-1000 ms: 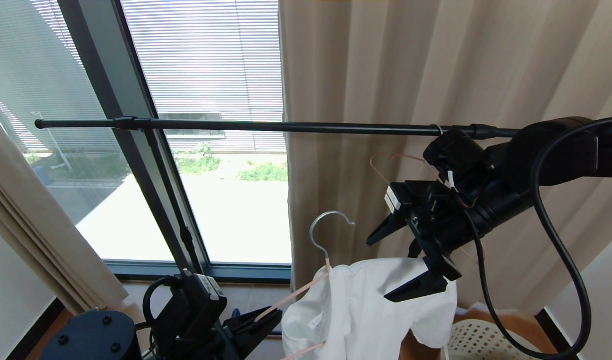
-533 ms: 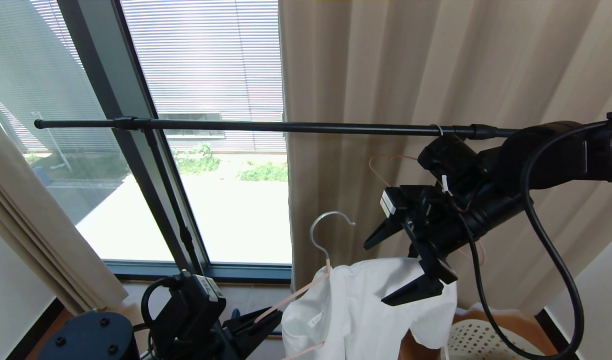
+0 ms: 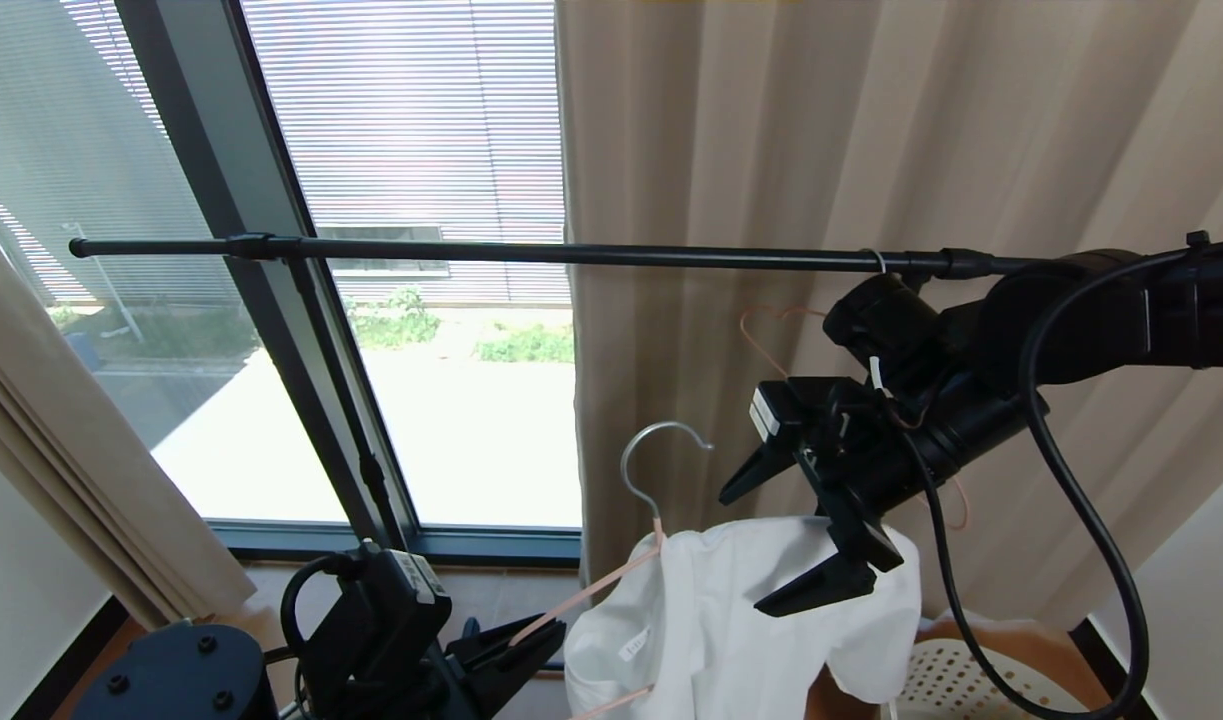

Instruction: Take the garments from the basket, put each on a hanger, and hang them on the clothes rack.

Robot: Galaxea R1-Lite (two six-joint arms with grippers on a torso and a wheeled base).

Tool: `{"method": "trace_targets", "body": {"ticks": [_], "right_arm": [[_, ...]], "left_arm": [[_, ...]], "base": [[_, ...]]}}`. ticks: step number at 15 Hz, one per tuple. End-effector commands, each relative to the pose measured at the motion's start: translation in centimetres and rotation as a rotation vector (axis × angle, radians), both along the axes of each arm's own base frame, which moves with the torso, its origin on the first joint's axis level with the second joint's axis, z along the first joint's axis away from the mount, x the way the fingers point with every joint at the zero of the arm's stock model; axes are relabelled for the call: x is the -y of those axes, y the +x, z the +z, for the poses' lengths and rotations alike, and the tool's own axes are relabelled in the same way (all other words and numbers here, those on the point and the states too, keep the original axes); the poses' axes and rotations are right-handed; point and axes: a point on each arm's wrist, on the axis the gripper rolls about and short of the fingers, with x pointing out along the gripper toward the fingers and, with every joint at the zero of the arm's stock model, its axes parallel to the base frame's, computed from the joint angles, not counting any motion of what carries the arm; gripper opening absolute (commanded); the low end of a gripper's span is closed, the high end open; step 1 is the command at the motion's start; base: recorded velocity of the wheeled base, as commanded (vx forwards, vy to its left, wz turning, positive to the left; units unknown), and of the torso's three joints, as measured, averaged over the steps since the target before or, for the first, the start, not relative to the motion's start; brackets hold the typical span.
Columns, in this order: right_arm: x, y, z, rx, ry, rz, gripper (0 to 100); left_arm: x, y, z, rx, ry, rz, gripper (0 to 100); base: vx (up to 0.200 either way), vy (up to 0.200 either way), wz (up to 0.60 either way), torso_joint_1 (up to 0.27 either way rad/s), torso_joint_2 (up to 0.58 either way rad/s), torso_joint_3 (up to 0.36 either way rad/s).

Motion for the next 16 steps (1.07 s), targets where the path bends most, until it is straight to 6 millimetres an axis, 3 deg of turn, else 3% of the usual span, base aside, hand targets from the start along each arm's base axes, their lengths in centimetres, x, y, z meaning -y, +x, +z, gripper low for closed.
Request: {"method": "trace_targets", "body": {"ticks": [1, 5, 6, 16], "right_arm": [[-0.02, -0.02, -0.05, -0.002, -0.001, 0.001, 100], [-0.02, -0.02, -0.05, -0.002, -0.001, 0.001, 100], [-0.03, 0.01, -0.10, -0.003, -0.001, 0.001, 0], [0.08, -0.25, 0.12, -0.003, 0.002, 0.002, 0]], "left_arm": [[0.00, 0.01, 0.02, 0.001, -0.002, 0.000, 0], [0.02, 0.03, 0.04, 0.002, -0.003, 0.000, 0], [0.02, 0.03, 0.04, 0.002, -0.003, 0.000, 0], [-0.03, 0.25, 0.04, 0.002, -0.005, 0.011, 0]], "base": [[0.000, 0.000, 0.00, 0.000, 0.00, 0.000], [0.000, 0.000, 0.00, 0.000, 0.00, 0.000], [0.000, 0.000, 0.00, 0.000, 0.00, 0.000], [0.000, 0.000, 0.00, 0.000, 0.00, 0.000]]}}
